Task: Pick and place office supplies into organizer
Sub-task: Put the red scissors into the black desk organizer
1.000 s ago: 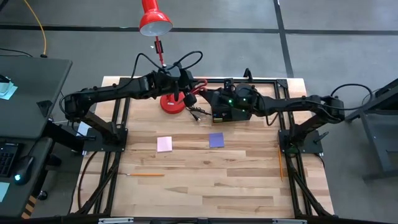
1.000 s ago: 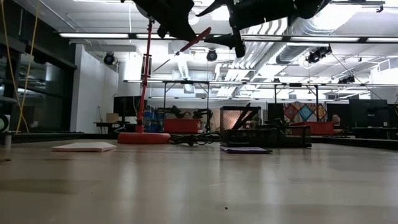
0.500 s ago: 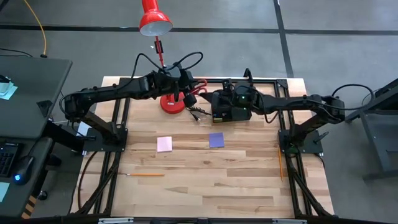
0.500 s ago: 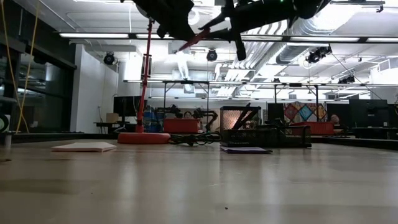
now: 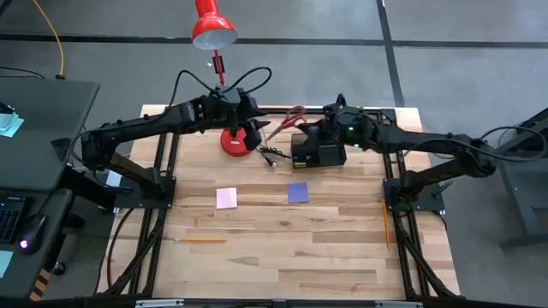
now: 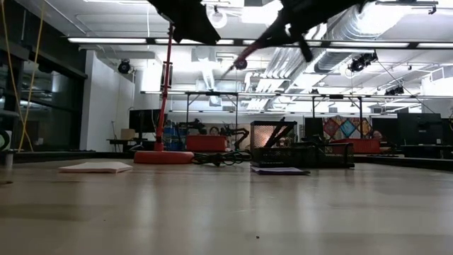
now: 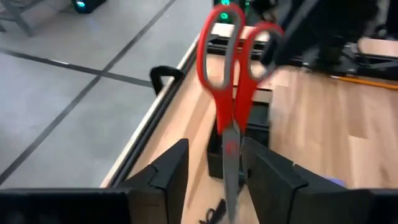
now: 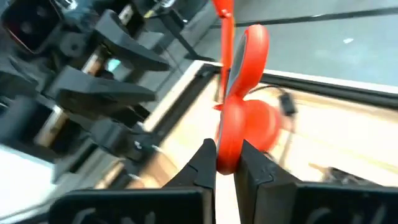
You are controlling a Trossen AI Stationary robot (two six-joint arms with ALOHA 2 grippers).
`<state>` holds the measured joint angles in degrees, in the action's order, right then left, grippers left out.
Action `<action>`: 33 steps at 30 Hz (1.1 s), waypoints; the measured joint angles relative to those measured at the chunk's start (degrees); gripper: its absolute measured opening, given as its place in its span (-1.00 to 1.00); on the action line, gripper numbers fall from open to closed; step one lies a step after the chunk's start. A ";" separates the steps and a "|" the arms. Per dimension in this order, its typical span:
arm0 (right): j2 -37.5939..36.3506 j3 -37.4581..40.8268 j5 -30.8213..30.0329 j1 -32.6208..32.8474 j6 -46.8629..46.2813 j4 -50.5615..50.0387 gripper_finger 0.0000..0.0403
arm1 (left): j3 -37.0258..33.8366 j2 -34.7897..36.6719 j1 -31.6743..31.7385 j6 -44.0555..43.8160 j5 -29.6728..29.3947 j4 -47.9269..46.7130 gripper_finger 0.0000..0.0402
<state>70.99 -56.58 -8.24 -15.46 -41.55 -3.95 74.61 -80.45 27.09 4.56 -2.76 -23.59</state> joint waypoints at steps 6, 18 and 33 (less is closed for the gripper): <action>-5.44 0.00 -4.69 -1.13 3.64 -11.57 -0.97 | -0.72 1.16 1.13 -0.84 6.66 -2.41 -0.30; -5.81 0.00 -9.73 -1.03 6.94 -16.88 -0.97 | -21.33 11.84 1.53 -14.07 8.83 15.61 -0.45; -2.50 0.00 -8.51 -1.00 11.94 -22.06 -0.97 | -31.56 19.02 1.81 -20.16 9.28 31.67 -0.47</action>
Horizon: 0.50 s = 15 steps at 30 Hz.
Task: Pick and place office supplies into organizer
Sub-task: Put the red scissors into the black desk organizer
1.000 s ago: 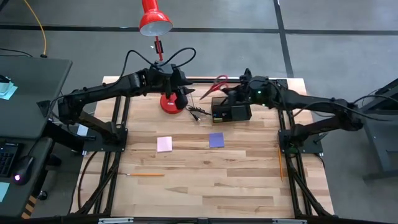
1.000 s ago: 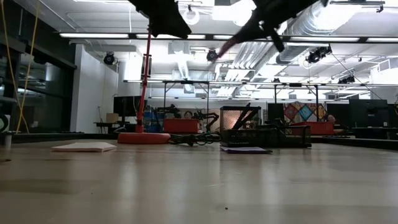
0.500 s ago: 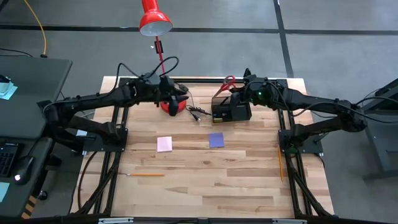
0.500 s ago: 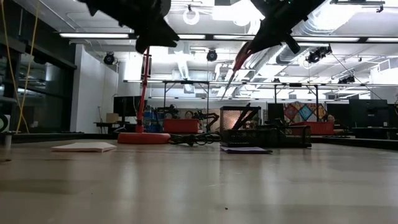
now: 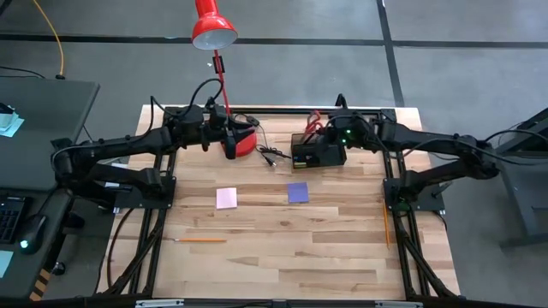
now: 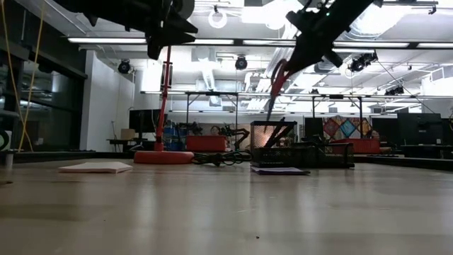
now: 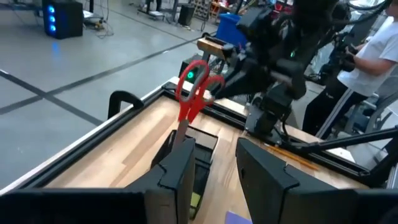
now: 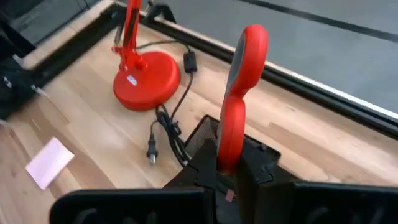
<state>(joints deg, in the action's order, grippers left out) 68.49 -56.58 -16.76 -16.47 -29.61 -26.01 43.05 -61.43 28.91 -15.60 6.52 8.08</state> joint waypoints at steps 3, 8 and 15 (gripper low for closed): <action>2.66 0.00 1.14 0.00 0.48 0.36 -0.97 | 0.00 0.00 0.00 -0.23 -0.10 -0.04 -0.47; 5.86 0.02 1.40 0.20 1.63 3.88 -0.97 | 0.00 0.00 0.00 -0.74 0.11 0.20 -0.47; 8.17 0.00 2.41 0.20 2.67 6.98 -0.91 | 0.00 -0.01 -0.03 -1.06 0.54 0.47 -0.47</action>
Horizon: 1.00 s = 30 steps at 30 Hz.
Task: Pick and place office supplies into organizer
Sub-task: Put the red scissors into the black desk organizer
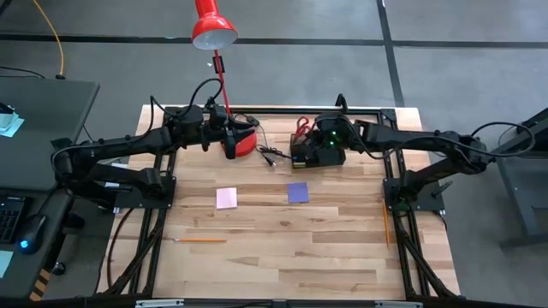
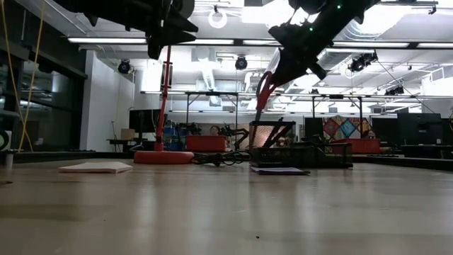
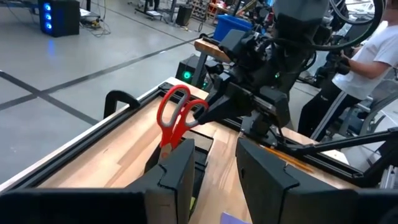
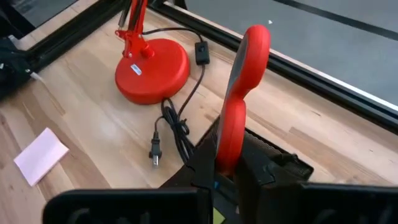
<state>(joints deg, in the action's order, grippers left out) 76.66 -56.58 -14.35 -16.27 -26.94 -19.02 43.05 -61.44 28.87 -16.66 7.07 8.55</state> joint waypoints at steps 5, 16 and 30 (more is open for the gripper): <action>0.07 0.00 -1.22 0.00 0.41 -0.24 -0.85 | 0.00 0.01 -0.01 -0.16 0.42 0.29 -0.47; -0.28 -0.04 -1.48 -0.17 2.22 -2.60 -0.95 | 0.00 -0.01 -0.01 -0.16 0.44 0.44 -0.47; -0.17 0.09 -1.96 -0.20 1.97 -3.98 -0.93 | 0.00 -0.01 -0.01 0.34 0.02 0.40 -0.47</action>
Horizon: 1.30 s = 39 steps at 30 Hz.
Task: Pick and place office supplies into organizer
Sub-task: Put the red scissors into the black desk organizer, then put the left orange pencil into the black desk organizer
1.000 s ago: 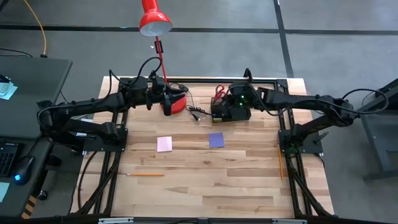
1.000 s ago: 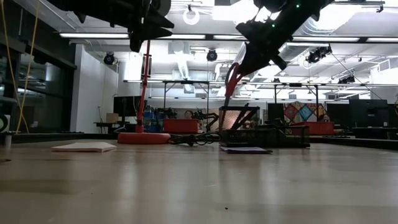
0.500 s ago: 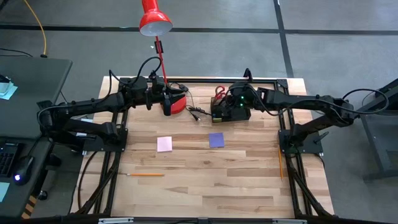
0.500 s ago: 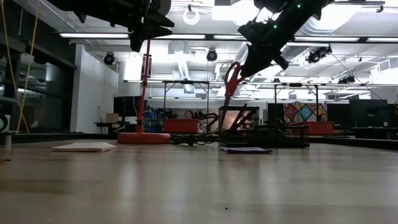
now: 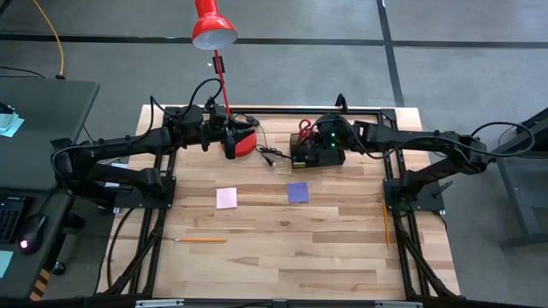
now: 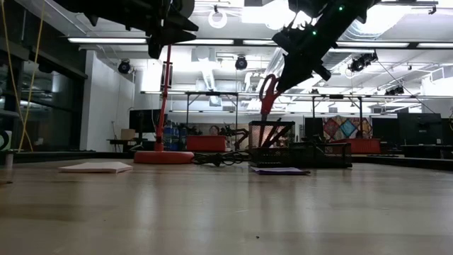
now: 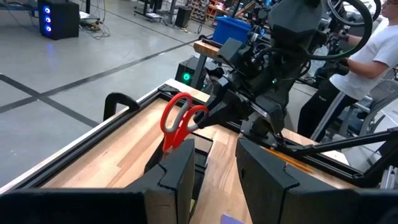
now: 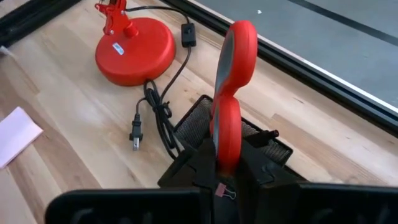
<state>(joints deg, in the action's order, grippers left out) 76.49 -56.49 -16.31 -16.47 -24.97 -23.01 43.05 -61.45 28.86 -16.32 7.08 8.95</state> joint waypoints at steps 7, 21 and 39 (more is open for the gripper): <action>0.00 0.76 0.43 -0.14 0.90 0.10 -0.75 | 0.00 0.00 0.00 0.01 -0.08 -0.02 -0.47; -0.02 0.56 2.00 -0.12 -0.06 5.08 -0.44 | 0.00 -0.04 0.00 1.52 1.09 -0.20 -0.47; -0.09 -12.12 -0.68 5.92 -0.68 -3.37 -0.43 | 0.02 -0.04 0.00 9.82 9.30 -5.10 -0.47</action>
<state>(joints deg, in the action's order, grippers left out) 76.40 -68.61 -16.99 -10.55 -25.65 -26.38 43.07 -61.49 28.86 -6.49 16.38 3.85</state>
